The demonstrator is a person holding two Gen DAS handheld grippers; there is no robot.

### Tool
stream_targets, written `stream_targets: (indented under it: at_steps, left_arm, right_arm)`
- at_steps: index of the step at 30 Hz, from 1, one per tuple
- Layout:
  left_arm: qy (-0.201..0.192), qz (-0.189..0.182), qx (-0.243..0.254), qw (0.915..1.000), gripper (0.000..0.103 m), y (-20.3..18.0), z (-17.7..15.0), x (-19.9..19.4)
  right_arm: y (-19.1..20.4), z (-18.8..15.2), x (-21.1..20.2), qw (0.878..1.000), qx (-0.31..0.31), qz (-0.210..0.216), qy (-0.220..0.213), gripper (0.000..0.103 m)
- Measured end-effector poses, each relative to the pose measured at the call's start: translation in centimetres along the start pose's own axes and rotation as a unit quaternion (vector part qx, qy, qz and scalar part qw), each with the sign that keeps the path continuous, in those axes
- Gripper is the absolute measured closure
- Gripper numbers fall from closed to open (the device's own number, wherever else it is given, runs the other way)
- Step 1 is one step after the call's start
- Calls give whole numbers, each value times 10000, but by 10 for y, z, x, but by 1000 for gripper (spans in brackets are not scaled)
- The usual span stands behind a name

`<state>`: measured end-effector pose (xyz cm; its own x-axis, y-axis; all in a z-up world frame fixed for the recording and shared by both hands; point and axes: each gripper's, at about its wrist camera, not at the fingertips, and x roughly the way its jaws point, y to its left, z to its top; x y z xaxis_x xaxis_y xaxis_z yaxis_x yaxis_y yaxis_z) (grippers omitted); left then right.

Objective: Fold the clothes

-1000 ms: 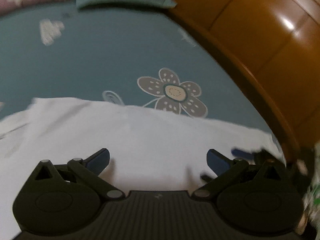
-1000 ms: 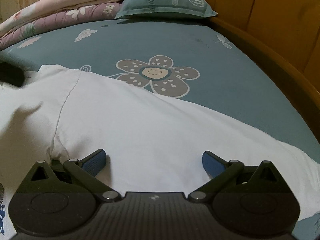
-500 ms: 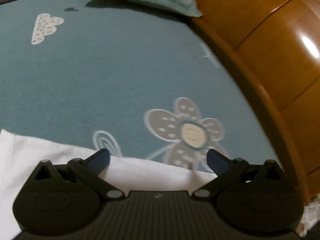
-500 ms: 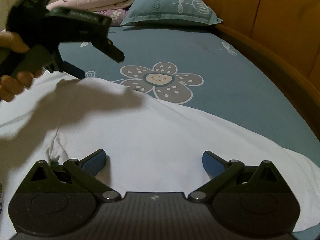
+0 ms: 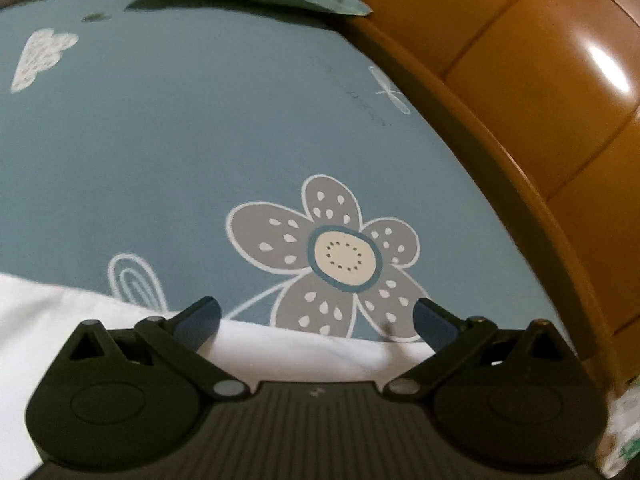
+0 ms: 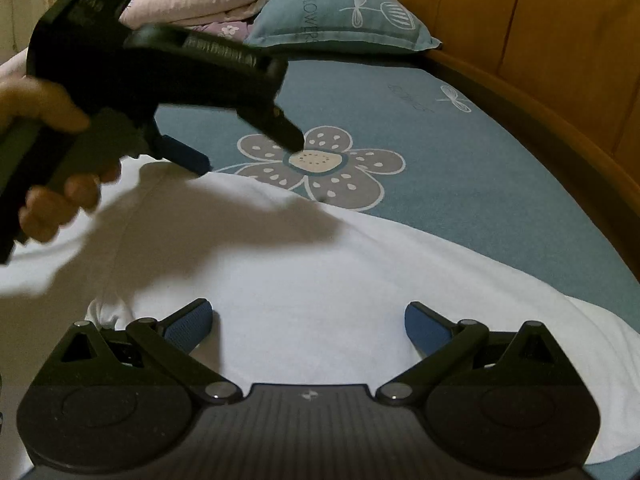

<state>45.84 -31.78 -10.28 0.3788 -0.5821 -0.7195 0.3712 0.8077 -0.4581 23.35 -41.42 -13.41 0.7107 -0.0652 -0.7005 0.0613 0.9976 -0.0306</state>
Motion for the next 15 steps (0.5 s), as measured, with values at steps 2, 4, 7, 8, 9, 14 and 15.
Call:
stream_targets:
  at_steps: [2,4,7,8,9,14,15]
  left_arm:
    - [-40,22,-62,10000,1,2,4,-17]
    - [-33,183,-65,9998,1,8,7,-40]
    - [199,605,-127,9979,1,27,11,-62]
    - [274,764,-132,9966,1,35,10,-67]
    - [334,909,-170,9952,1,42,8,-69]
    - [409,1233,-632,9895,1,88,-2,-61]
    - [348,1227,-749,9890,1,97,-3,-58]
  right_arm:
    - [0,0,0,10000,1,-1,-6,0]
    - [1,-1,-1,10000,5,-6,-12,0]
    - [2,0,-1,10000,22,-39,7,0]
    - [2,0,-1,10000,28,-49,13,0]
    - [2,0,-1,10000,32,-57,19,0]
    - [4,1,-1,9999,46,-93,27,0]
    - [4,1,-1,9999,43,-90,19,0]
